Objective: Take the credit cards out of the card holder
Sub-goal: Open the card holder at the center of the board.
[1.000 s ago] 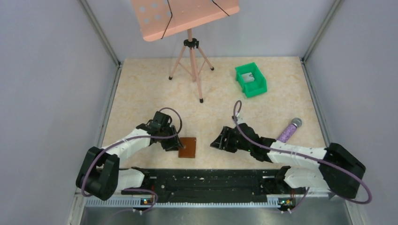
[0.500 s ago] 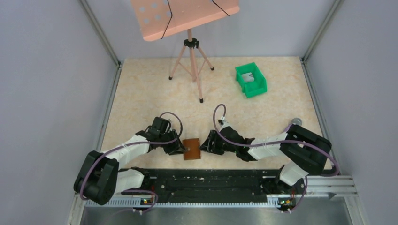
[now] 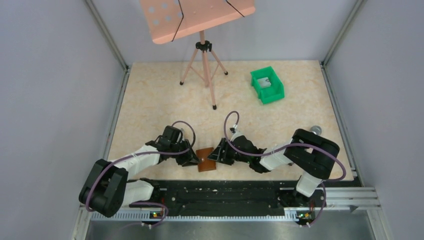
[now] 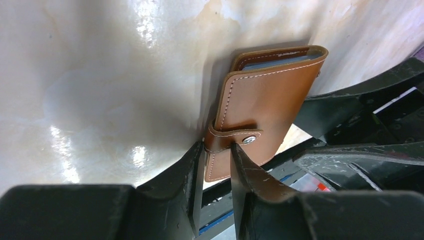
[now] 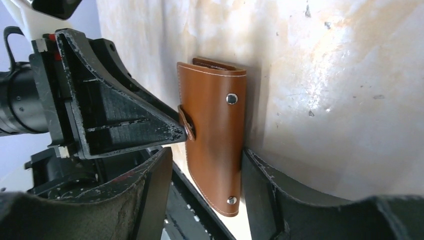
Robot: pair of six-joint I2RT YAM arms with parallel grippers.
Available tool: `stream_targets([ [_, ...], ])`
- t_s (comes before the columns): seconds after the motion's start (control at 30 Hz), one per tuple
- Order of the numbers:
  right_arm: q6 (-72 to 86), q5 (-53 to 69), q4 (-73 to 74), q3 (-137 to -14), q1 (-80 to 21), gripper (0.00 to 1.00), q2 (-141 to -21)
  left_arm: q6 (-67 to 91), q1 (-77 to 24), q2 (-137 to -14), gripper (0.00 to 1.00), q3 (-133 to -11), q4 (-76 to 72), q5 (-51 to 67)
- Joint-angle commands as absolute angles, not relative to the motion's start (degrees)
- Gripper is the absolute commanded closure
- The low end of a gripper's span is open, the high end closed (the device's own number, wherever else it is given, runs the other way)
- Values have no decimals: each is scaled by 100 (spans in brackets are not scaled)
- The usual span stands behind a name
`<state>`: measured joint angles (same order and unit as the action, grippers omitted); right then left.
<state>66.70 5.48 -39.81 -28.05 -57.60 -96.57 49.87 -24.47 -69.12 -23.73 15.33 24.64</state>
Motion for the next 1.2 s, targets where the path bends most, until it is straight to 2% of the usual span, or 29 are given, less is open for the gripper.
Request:
stream_targets([
  [0.0, 6899, 888, -5190, -2695, -5831, 49, -9828, 5098, -2528, -7048, 70, -2171, 1135, 2588],
  [0.1, 6861, 1030, -5475, -2712, -5832, 55, -9844, 5148, -2561, -7026, 70, -2148, 1070, 2619],
  [0.17, 6854, 1039, -5463, -2707, -5835, 63, -9828, 5156, -2566, -7001, 71, -2176, 1086, 2619],
  [0.37, 6719, 793, -4881, -2569, -5828, 100, -9422, 5035, -2584, -6770, 70, -2414, 1598, 2333],
  [0.53, 6491, 665, -3937, -2744, -5827, 100, -9009, 4847, -2592, -6281, 59, -2768, 2166, 2036],
  [0.67, 6290, 502, -3176, -2960, -5829, 100, -8725, 4852, -2669, -5828, 44, -2925, 2071, 2175],
  [0.77, 6204, 452, -2917, -3083, -5834, 100, -8635, 4847, -2740, -5723, 38, -3026, 1903, 2256],
  [0.9, 6195, 442, -2819, -3175, -5844, 100, -8616, 4776, -2810, -5951, 38, -3235, 1902, 2212],
  [1.17, 6033, 314, -2482, -3414, -5895, 100, -8594, 4840, -3011, -6897, 48, -3516, 1914, 2341],
])
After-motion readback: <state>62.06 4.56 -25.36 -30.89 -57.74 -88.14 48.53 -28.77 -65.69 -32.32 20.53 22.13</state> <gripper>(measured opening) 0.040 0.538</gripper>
